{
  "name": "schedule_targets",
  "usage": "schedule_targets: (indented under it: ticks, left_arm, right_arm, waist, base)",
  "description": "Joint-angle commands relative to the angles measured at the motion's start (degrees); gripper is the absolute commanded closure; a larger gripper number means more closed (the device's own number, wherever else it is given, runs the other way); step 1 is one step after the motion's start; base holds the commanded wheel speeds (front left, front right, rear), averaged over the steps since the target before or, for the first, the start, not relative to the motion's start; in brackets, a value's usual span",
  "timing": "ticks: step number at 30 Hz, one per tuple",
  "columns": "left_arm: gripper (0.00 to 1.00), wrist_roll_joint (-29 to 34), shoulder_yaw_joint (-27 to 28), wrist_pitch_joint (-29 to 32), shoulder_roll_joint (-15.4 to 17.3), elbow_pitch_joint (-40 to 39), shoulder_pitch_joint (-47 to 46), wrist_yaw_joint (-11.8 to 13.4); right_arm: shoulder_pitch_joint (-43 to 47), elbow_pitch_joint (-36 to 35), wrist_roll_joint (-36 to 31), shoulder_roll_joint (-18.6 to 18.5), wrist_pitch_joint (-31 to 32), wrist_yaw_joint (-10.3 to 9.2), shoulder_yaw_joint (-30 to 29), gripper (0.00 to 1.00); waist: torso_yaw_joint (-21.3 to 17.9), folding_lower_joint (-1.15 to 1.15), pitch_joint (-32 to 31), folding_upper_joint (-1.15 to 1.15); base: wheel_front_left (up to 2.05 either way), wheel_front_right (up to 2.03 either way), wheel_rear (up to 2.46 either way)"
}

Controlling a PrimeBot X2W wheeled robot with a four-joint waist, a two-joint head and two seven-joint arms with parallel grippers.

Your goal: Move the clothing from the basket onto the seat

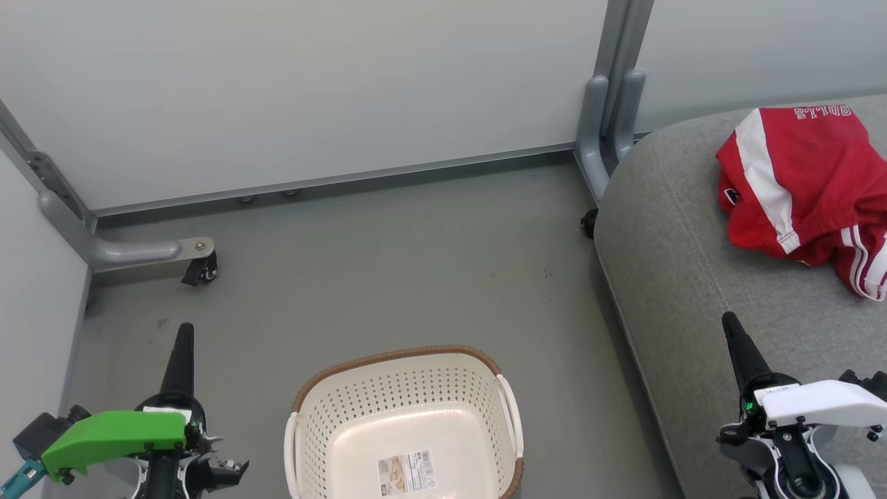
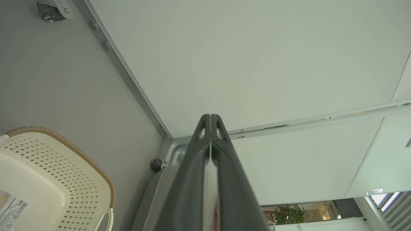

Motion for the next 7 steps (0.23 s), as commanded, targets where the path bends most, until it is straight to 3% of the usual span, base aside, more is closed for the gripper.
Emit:
schedule_targets:
  ticks: [1, 7]
  left_arm:
    - [1.00, -1.9, 0.4, 0.5, 0.0, -0.4, -1.5, 0.2]
    - [1.00, -4.5, 0.7, 1.1, 0.0, -0.4, -1.4, 0.3]
  right_arm:
    - [-1.1, 0.1, 1.8, -0.4, 0.6, -0.05, -0.2, 1.00]
    - [-1.2, 0.4, 4.6, -0.4, 1.2, -0.05, -0.3, 1.00]
  waist:
    - [-0.1, 0.00, 0.0, 0.34]
    - [-0.4, 0.00, 0.0, 0.36]
  base:
    - [0.00, 0.00, 0.00]
    - [0.00, 0.00, 0.00]
